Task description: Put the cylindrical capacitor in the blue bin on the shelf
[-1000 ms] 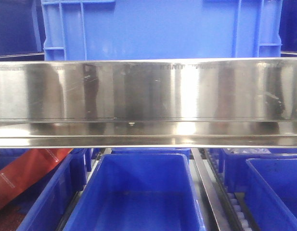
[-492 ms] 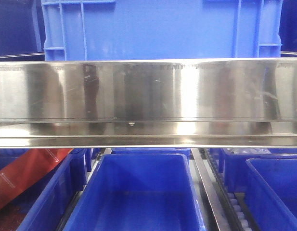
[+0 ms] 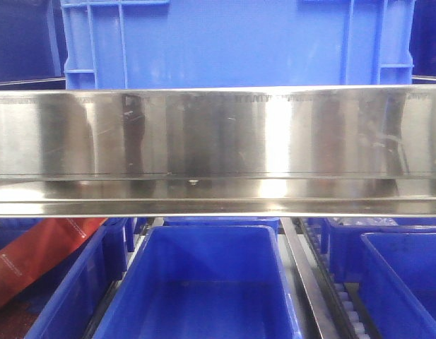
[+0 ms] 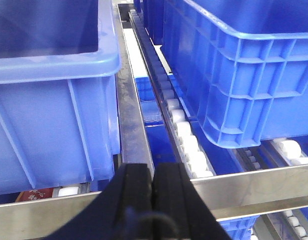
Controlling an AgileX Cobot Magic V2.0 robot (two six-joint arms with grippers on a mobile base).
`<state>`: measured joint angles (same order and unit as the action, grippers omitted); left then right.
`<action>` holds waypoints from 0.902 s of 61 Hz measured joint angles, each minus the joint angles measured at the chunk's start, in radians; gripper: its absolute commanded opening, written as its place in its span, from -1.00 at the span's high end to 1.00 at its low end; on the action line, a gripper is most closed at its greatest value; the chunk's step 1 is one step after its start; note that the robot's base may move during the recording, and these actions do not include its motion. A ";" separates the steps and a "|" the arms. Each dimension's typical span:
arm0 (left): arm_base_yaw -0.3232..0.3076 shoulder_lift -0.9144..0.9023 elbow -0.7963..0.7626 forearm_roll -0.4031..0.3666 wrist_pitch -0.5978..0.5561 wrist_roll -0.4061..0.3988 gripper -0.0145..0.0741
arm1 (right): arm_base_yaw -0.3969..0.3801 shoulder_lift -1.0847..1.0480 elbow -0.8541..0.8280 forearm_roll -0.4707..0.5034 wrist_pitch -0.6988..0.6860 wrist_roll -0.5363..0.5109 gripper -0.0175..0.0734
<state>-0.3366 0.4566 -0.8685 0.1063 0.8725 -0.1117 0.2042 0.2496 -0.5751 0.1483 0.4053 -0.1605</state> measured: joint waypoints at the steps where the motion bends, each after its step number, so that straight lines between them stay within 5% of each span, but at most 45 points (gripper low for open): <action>1: 0.000 0.000 0.000 0.000 0.000 0.000 0.92 | 0.000 0.000 0.000 0.000 0.000 0.000 0.97; 26: 0.006 -0.007 0.002 0.002 -0.013 0.000 0.92 | 0.000 0.000 0.000 -0.002 0.000 0.000 0.97; 38: 0.118 -0.111 0.097 -0.020 -0.147 0.025 0.92 | 0.000 0.000 0.000 -0.002 0.000 0.000 0.97; 55: 0.275 -0.358 0.428 -0.106 -0.368 0.060 0.92 | 0.000 0.000 0.000 -0.002 0.000 0.000 0.97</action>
<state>-0.0617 0.0991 -0.4410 0.0000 0.5041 -0.0519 0.2042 0.2496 -0.5751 0.1465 0.4053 -0.1605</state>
